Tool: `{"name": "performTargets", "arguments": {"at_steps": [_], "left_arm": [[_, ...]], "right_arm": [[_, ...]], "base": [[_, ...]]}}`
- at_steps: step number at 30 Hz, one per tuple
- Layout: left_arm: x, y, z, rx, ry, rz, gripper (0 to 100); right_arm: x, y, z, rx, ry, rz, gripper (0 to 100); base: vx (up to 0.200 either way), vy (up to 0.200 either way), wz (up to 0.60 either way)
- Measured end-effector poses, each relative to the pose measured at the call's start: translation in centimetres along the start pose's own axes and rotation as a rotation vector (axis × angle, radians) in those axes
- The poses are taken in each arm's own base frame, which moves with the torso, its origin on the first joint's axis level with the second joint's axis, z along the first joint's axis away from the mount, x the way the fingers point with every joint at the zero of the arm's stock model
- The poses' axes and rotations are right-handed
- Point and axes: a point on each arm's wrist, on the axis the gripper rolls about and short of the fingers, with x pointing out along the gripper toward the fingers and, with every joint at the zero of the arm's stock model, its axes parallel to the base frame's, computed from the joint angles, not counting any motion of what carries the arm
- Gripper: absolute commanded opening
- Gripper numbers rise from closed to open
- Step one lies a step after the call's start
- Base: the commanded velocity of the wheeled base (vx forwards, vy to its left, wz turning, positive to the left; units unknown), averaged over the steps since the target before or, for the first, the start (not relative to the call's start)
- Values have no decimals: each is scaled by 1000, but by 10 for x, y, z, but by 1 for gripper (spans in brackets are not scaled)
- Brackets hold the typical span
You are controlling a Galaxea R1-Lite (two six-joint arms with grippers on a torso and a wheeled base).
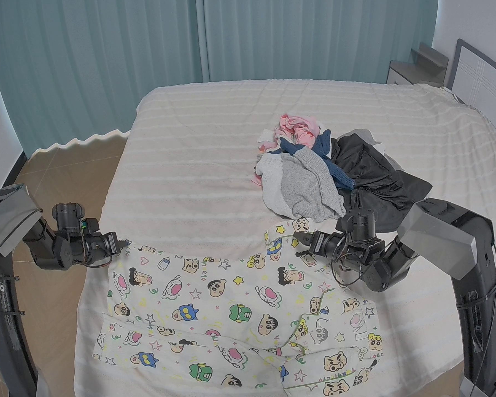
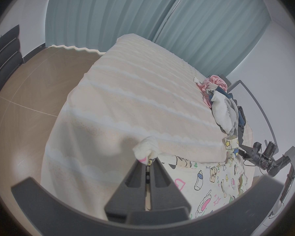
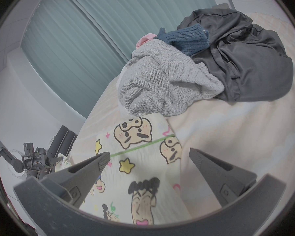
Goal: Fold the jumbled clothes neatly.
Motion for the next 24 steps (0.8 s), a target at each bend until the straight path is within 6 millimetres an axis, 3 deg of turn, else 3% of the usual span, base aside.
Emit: {"name": "performTargets", "arguments": {"at_steps": [13, 14, 24], "left_arm": [[0, -2, -2, 1, 5, 1, 0], [0, -2, -2, 1, 5, 1, 0], [0, -3, -1, 4, 3, 0, 0]], "right_arm": [[21, 0, -1, -6, -18, 5, 100], [22, 0, -2, -6, -17, 5, 0], [23, -1, -2, -9, -44, 6, 0]], "base": [[0, 0, 0], [0, 0, 0], [0, 0, 0]]}}
